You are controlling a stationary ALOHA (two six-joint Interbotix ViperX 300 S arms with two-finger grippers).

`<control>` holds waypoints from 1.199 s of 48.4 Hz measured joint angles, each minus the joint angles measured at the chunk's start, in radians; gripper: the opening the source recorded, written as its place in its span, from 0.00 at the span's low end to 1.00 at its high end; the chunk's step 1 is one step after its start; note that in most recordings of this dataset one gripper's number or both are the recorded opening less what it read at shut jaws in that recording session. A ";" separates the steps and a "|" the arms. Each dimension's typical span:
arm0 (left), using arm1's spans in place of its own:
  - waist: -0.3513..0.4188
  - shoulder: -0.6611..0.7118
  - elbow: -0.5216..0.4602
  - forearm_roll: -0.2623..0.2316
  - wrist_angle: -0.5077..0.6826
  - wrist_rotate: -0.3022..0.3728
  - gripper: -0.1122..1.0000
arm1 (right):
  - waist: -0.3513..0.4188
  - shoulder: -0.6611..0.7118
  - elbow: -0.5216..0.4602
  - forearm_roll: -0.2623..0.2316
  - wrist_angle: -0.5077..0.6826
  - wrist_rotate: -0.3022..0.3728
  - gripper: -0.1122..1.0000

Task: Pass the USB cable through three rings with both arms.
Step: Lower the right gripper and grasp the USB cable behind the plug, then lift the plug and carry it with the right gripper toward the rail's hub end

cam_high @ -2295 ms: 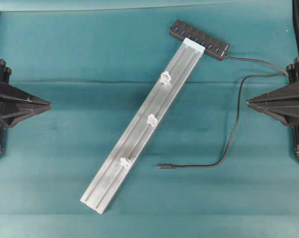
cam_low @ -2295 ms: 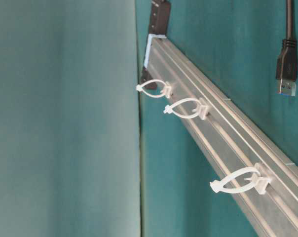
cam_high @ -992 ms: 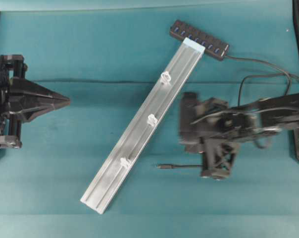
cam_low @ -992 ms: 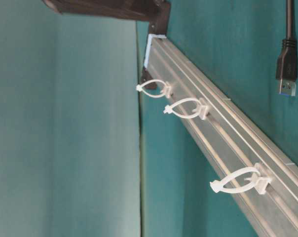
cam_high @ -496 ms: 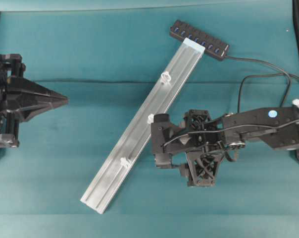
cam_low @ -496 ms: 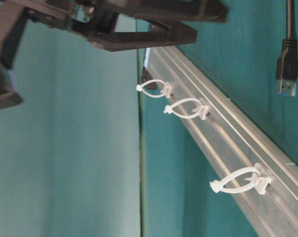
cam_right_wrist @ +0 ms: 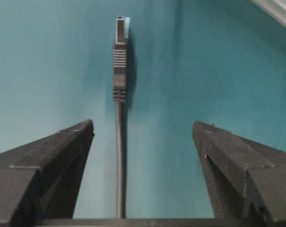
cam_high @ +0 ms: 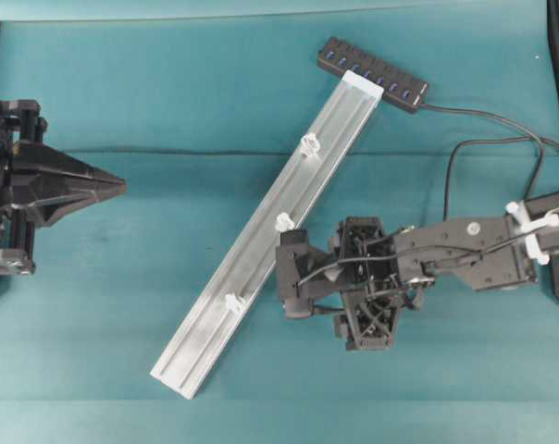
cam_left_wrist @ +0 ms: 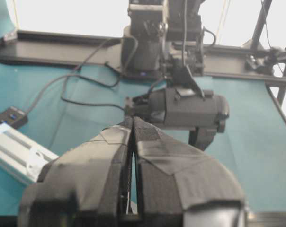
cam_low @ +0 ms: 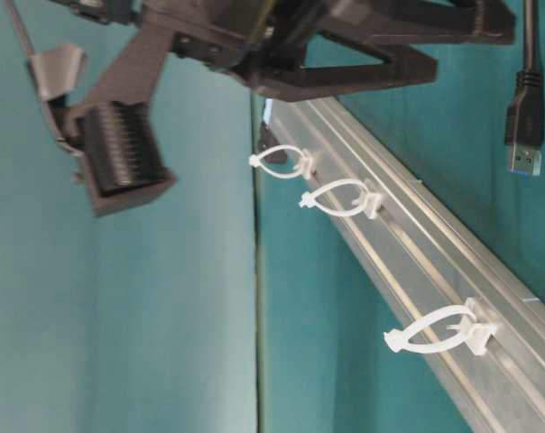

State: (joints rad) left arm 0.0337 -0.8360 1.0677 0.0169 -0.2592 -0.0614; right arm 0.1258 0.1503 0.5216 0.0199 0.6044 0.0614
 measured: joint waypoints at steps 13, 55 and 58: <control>0.002 -0.002 0.002 0.000 0.000 0.000 0.11 | 0.000 0.049 0.005 0.000 -0.041 -0.002 0.85; 0.002 -0.002 0.000 0.000 0.002 0.005 0.11 | 0.058 0.067 0.000 0.005 -0.018 0.002 0.18; 0.002 -0.002 0.002 0.000 0.002 0.005 0.11 | 0.057 0.067 0.000 0.003 -0.015 0.003 0.18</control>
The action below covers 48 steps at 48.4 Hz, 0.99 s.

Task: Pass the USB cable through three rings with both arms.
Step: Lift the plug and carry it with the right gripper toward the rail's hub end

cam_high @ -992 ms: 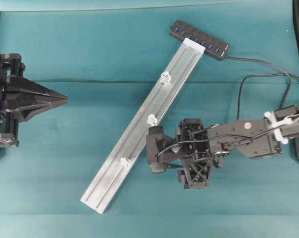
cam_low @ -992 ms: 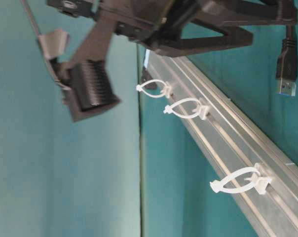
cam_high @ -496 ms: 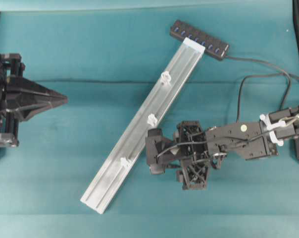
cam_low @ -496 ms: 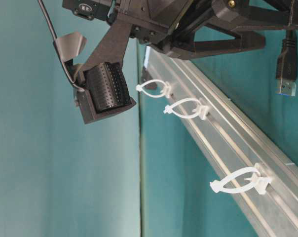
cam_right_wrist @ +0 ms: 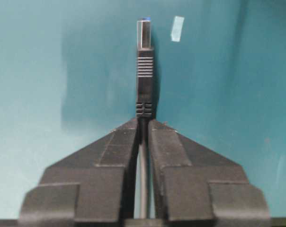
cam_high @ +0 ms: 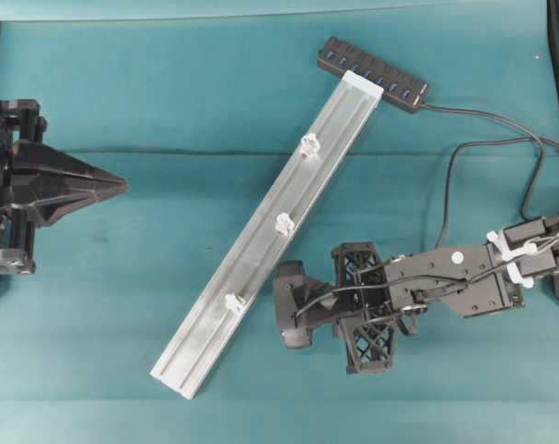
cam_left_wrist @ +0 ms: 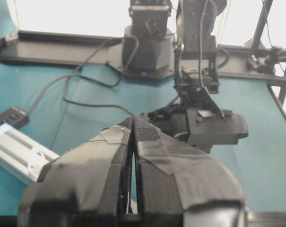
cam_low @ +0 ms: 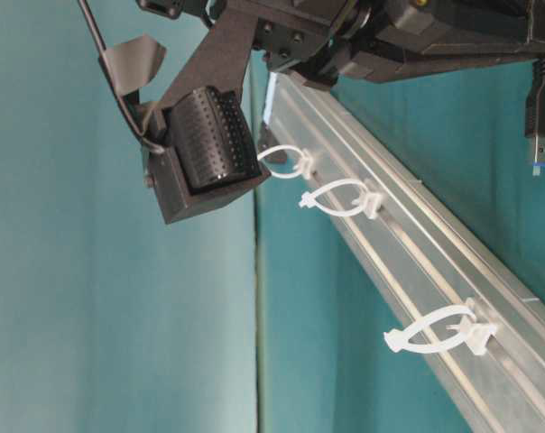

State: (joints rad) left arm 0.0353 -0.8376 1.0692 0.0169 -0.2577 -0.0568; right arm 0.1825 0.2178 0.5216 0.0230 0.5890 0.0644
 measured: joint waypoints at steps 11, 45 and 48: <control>-0.002 0.000 -0.002 0.000 0.000 0.000 0.11 | -0.002 0.002 -0.002 0.002 0.003 0.003 0.18; 0.002 -0.037 0.000 0.000 0.049 -0.005 0.11 | -0.196 -0.313 -0.141 -0.002 0.417 -0.222 0.18; 0.002 -0.043 -0.002 0.000 0.049 -0.006 0.11 | -0.229 -0.328 -0.164 -0.002 0.465 -0.279 0.18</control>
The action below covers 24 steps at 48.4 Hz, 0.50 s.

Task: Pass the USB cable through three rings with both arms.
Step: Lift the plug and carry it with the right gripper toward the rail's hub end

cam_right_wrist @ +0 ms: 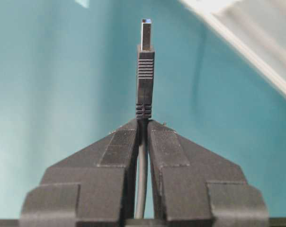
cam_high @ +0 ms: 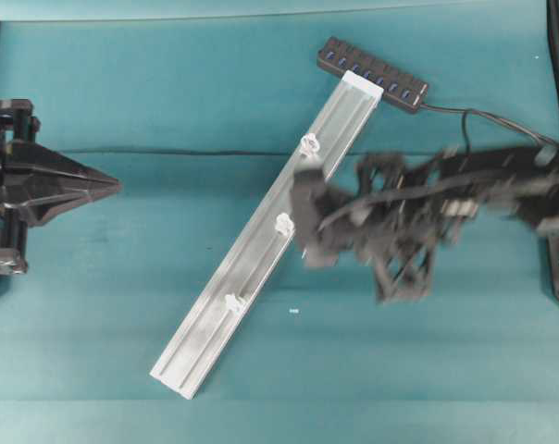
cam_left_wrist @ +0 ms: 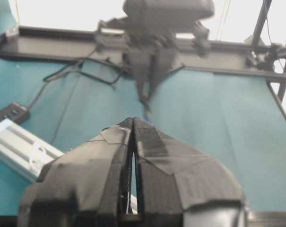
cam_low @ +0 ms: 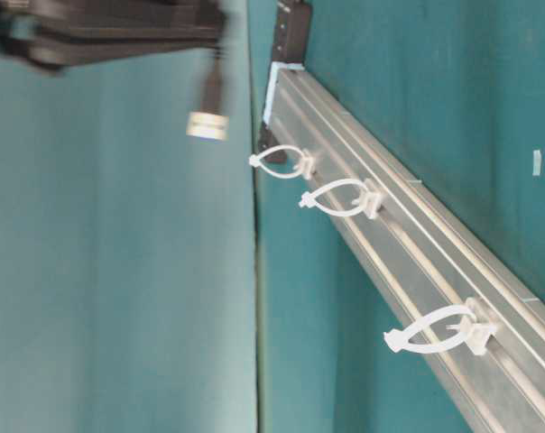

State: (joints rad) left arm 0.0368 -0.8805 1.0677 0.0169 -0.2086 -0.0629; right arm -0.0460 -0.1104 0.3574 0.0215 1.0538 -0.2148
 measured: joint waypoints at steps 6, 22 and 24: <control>0.000 -0.003 0.000 0.000 0.000 0.000 0.11 | -0.063 -0.014 -0.040 0.000 0.075 -0.091 0.18; -0.028 -0.003 -0.005 0.000 0.003 -0.018 0.11 | -0.268 -0.014 -0.120 -0.021 0.163 -0.311 0.18; -0.032 -0.003 -0.008 0.000 0.003 -0.034 0.11 | -0.290 -0.014 -0.127 -0.029 0.166 -0.334 0.18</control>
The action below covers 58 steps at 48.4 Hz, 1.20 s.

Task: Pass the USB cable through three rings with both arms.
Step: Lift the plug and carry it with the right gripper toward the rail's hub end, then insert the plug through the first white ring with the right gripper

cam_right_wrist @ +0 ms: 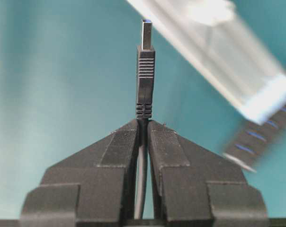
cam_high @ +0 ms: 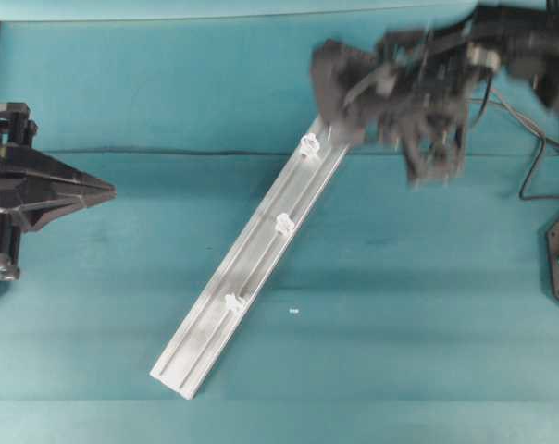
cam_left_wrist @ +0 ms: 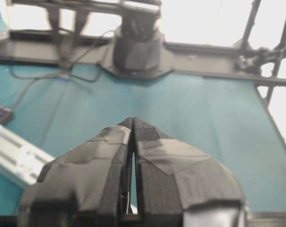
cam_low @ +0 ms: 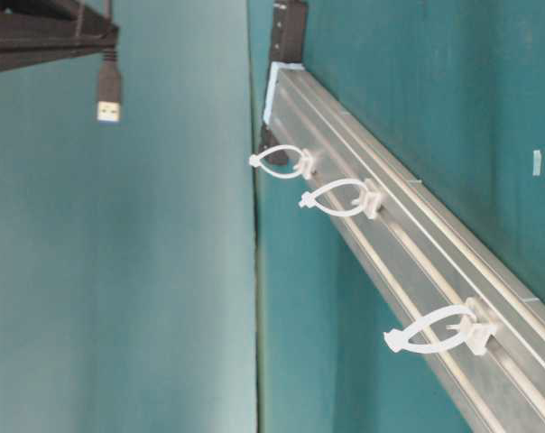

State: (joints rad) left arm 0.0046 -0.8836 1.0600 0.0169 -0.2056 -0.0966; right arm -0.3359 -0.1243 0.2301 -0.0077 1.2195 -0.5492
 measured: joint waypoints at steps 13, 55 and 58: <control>0.000 0.011 -0.005 0.000 0.020 -0.023 0.10 | -0.170 0.017 -0.052 -0.040 0.002 -0.201 0.18; 0.000 0.031 -0.037 0.000 0.031 -0.028 0.17 | -0.281 0.146 0.100 -0.103 -0.374 -0.709 0.18; 0.000 0.032 -0.038 0.000 0.032 -0.028 0.17 | -0.272 0.153 0.109 -0.101 -0.388 -0.710 0.18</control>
State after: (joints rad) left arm 0.0046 -0.8514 1.0216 0.0169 -0.1733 -0.1243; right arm -0.6075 0.0291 0.3390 -0.1089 0.8314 -1.2594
